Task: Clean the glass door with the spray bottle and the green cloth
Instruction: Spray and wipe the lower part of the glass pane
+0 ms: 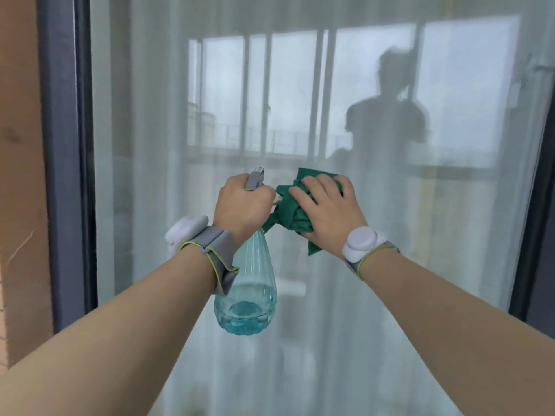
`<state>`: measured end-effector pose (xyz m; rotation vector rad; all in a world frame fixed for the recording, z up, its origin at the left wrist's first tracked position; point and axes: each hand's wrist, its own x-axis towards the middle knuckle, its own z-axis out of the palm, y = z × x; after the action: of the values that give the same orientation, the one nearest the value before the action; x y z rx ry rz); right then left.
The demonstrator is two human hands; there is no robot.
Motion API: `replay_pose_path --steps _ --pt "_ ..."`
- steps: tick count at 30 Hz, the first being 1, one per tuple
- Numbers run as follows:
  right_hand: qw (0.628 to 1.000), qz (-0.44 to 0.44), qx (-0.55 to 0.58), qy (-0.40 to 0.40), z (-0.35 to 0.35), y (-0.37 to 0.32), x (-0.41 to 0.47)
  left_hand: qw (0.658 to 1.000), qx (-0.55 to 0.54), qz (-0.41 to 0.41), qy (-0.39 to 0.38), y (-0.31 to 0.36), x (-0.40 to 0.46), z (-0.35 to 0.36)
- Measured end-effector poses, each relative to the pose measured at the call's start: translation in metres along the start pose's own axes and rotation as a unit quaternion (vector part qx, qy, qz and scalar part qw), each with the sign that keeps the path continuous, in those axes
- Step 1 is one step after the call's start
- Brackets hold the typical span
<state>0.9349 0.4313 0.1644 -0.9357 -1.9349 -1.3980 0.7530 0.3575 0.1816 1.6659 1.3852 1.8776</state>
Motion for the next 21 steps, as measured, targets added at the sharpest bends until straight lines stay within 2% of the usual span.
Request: replay_pose_path --steps 6,10,14,17,21 --pt "0.998 -0.051 0.024 -0.008 0.015 -0.026 -0.054 0.999 0.022 -0.016 -0.018 -0.004 -0.033 0.02" --pt "0.996 0.011 0.087 -0.01 0.004 -0.031 -0.068 0.998 0.016 -0.028 -0.047 -0.003 -0.051 0.028" --pt "0.978 0.099 0.181 -0.012 -0.006 -0.052 -0.119 0.997 0.007 -0.04 -0.068 -0.004 -0.079 0.042" --pt "0.955 0.179 0.231 -0.058 -0.011 -0.077 -0.157 0.995 -0.006 -0.058 -0.082 -0.01 -0.095 0.054" --pt "0.922 0.153 0.259 -0.245 -0.016 -0.087 -0.191 0.994 -0.01 -0.066 -0.088 -0.016 -0.12 0.071"
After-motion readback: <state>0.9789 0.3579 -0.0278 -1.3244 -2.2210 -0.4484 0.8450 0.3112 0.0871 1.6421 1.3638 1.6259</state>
